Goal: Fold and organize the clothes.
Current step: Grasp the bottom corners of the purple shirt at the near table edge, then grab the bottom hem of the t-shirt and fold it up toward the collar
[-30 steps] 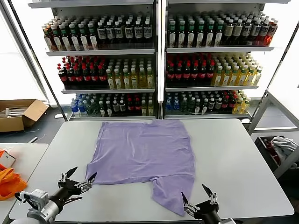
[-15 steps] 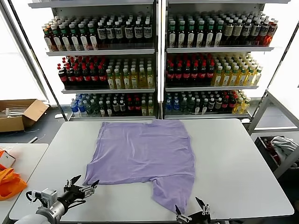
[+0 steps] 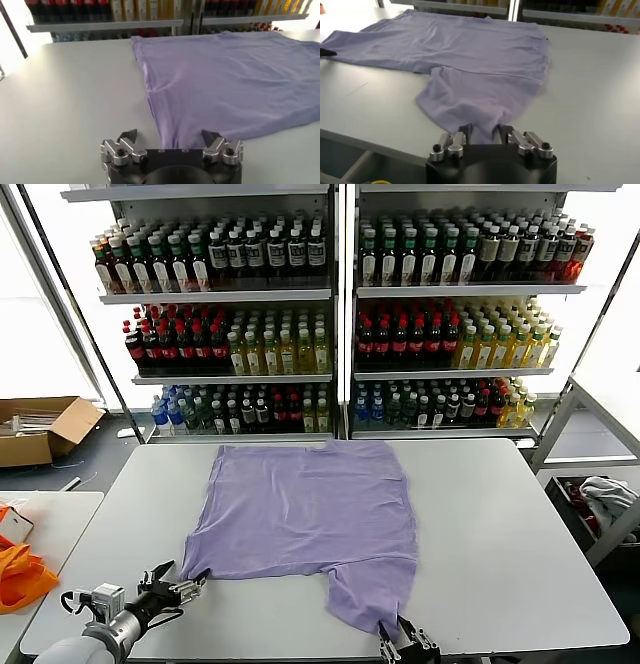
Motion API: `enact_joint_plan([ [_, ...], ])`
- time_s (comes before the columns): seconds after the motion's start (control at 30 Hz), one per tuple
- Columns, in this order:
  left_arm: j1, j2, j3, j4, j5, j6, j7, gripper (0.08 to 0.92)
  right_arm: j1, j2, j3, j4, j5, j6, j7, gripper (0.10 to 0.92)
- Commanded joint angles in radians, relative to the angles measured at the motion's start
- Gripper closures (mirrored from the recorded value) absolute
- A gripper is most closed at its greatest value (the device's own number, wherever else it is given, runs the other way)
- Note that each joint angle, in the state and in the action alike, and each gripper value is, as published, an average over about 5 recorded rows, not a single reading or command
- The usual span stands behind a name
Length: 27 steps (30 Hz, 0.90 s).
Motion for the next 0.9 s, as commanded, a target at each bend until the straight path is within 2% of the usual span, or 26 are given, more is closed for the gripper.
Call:
enact_joint_plan([
  [0.03, -0.019, -0.001, 0.014, 0.044, -0.01, 0.006, 0.006, 0.354, 0.005, 0.002, -0.012, -0.008, 0.003, -0.012, 0.011, 0.795],
  [0.2, -0.011, -0.007, 0.017, 0.041, -0.012, -0.002, 0.012, 0.501, 0.0, 0.003, -0.015, 0.007, 0.009, -0.004, 0.009, 0.91],
  [0.67, 0.04, -0.03, 0.007, -0.021, -0.009, -0.007, 0.001, 0.874, -0.036, -0.01, 0.017, 0.054, 0.007, 0.087, -0.028, 0.918],
  [0.9, 0.078, -0.081, -0.02, -0.13, 0.007, 0.009, 0.004, 0.906, -0.166, -0.025, 0.077, 0.136, 0.004, 0.118, -0.034, 0.918],
])
